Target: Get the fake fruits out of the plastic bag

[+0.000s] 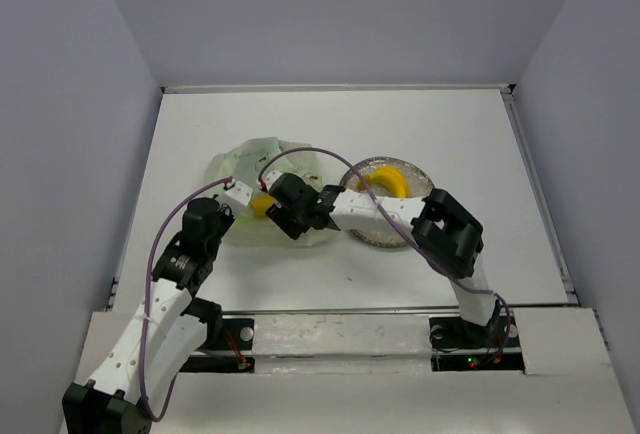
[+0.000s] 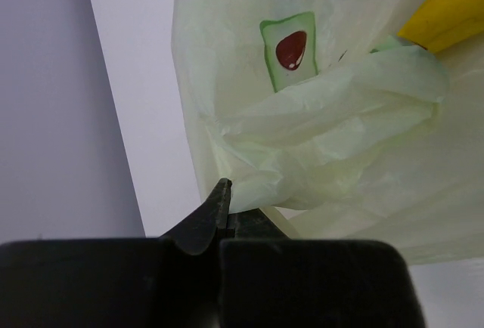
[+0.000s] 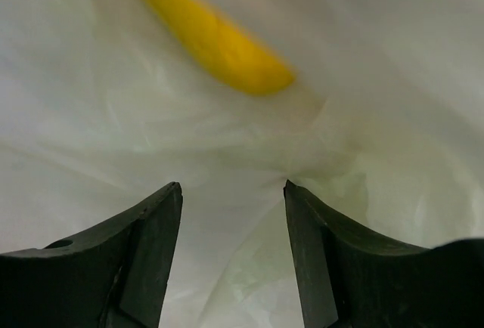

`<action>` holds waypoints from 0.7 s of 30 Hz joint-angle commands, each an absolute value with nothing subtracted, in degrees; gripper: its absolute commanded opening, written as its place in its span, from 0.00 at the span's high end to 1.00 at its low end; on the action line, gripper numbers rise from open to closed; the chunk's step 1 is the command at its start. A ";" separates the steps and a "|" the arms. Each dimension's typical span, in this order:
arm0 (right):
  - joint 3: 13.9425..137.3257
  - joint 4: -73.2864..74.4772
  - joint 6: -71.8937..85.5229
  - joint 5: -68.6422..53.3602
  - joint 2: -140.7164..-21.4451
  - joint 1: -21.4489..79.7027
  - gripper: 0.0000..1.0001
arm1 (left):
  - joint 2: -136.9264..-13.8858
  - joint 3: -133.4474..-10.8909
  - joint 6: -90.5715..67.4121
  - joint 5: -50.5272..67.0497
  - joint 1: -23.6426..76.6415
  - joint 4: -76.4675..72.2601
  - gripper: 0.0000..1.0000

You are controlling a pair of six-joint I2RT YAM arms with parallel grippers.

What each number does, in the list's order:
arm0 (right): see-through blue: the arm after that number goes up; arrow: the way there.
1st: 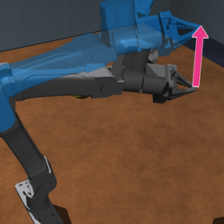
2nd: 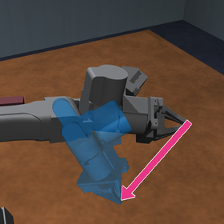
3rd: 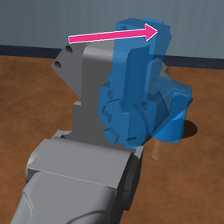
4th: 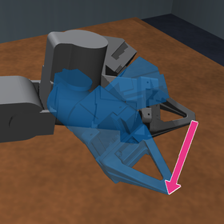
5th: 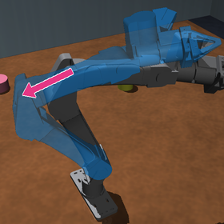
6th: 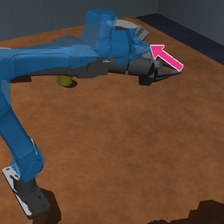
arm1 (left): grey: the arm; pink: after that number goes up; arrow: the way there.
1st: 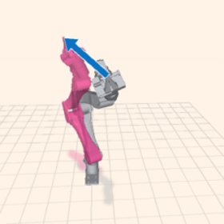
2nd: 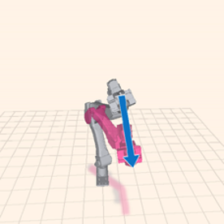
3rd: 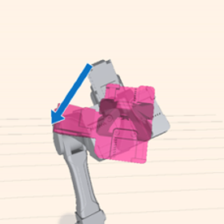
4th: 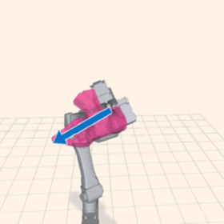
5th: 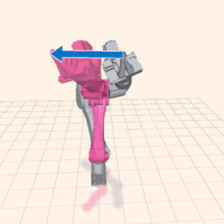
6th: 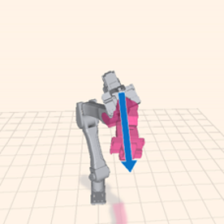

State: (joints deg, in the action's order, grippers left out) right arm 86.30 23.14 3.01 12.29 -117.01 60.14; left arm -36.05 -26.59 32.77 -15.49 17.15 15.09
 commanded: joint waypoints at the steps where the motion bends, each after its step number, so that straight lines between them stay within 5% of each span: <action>1: 95.00 19.87 0.88 14.59 -119.35 60.03 0.35 | -34.63 -26.10 34.10 -15.21 16.96 13.36 0.97; 12: 106.60 18.28 -10.28 9.32 -128.14 59.41 0.29 | -34.54 -25.84 33.14 -15.47 16.96 13.27 0.97; 21: 118.10 23.19 -12.13 1.59 -138.68 56.26 0.00 | -34.89 -26.28 32.70 -15.73 16.96 13.71 0.97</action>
State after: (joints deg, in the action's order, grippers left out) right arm 111.57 20.71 -10.52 5.58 -135.50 58.11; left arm -35.03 -26.59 32.93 -15.09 17.15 15.00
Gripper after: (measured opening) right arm 0.983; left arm 0.041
